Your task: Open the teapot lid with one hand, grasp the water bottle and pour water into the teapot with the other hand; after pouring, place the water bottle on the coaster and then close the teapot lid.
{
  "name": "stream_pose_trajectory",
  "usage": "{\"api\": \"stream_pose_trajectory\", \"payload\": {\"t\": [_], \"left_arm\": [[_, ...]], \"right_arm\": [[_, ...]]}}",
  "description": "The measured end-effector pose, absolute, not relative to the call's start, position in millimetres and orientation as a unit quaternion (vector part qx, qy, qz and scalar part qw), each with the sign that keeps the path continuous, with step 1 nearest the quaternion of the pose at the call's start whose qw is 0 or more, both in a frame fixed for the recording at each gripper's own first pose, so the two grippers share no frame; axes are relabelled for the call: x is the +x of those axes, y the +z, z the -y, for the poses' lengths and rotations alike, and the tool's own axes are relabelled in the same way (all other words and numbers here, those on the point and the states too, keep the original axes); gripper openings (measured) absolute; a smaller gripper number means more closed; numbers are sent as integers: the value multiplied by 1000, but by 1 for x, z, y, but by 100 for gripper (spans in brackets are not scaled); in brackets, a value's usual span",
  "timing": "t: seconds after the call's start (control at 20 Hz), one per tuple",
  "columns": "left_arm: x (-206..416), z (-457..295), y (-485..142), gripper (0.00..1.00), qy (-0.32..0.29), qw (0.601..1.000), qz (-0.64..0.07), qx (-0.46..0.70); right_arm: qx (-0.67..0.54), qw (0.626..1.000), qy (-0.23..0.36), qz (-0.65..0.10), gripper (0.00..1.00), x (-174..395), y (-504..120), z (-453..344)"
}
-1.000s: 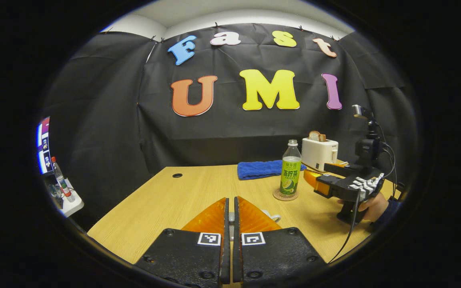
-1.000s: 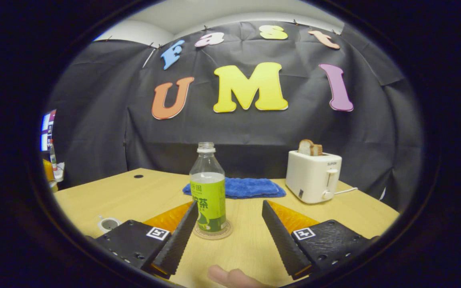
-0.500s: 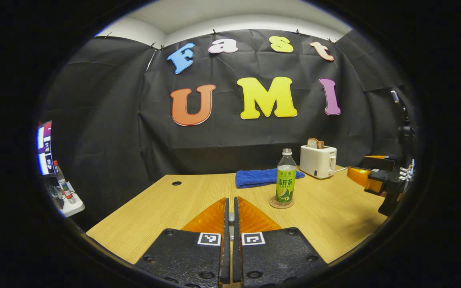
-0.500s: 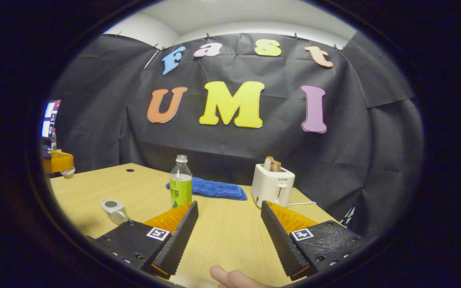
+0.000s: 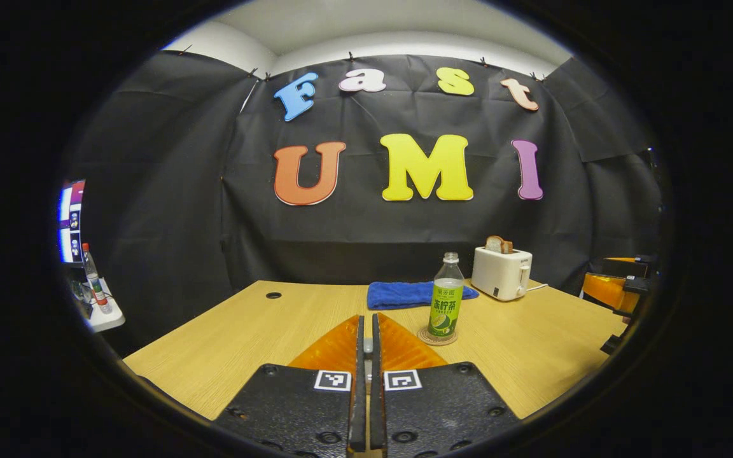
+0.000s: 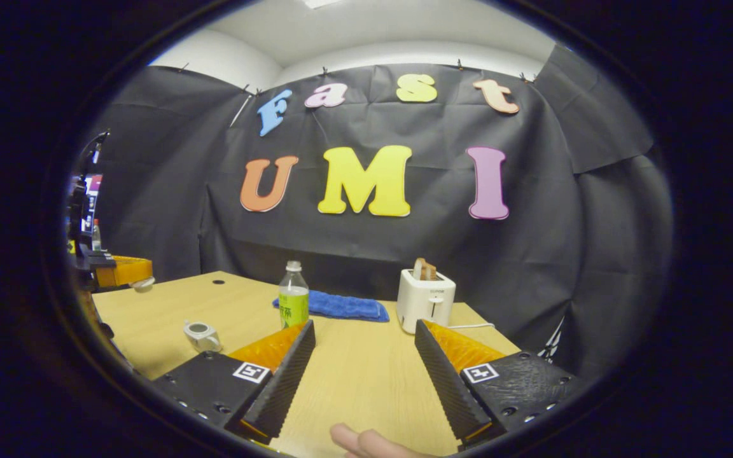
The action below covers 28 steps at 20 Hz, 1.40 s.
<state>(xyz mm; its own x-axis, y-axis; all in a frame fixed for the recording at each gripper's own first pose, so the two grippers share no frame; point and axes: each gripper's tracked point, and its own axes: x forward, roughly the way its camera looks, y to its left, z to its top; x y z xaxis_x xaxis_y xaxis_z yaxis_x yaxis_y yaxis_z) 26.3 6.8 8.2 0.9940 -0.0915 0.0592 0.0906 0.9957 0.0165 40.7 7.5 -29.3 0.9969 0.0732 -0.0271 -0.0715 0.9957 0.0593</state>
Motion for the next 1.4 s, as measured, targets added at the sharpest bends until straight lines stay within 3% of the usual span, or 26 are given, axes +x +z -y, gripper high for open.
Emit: {"api": "stream_pose_trajectory", "payload": {"t": [0.55, 1.4], "left_arm": [[105, 13, -58, 6, -60, 997, -27, -31], [112, 14, -82, 9, -56, 997, -52, -20]], "right_arm": [[21, 999, 29, -18, 95, 49, -38, 15], [19, 999, 23, -33, 97, 55, -46, 24]]}}
